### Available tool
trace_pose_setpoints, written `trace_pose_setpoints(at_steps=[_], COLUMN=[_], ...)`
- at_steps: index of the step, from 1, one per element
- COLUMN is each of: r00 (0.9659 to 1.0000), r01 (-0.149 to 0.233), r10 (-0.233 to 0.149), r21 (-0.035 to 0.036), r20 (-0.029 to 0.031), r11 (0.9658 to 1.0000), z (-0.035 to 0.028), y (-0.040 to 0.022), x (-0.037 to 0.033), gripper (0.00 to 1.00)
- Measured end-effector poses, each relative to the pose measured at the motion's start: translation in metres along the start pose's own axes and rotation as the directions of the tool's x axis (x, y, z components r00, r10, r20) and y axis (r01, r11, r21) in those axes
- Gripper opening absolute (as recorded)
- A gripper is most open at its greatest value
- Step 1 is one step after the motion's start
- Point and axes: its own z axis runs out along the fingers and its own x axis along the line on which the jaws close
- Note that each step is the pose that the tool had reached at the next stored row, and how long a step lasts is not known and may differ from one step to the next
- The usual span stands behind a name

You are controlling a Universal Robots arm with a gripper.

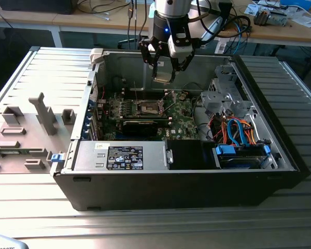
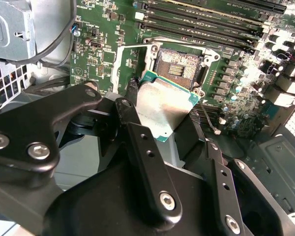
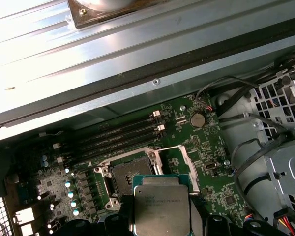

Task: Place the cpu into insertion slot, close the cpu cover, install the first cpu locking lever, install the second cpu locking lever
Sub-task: 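Place the cpu into insertion slot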

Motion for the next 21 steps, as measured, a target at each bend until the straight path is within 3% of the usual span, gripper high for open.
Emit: trace_pose_setpoints(at_steps=[21], r00=[0.9999], r01=[-0.010], r10=[0.010], r21=[0.0020], r20=[0.0010], r11=[0.9999], z=[0.0000], y=[0.0000], x=[0.0000], gripper=[0.54])
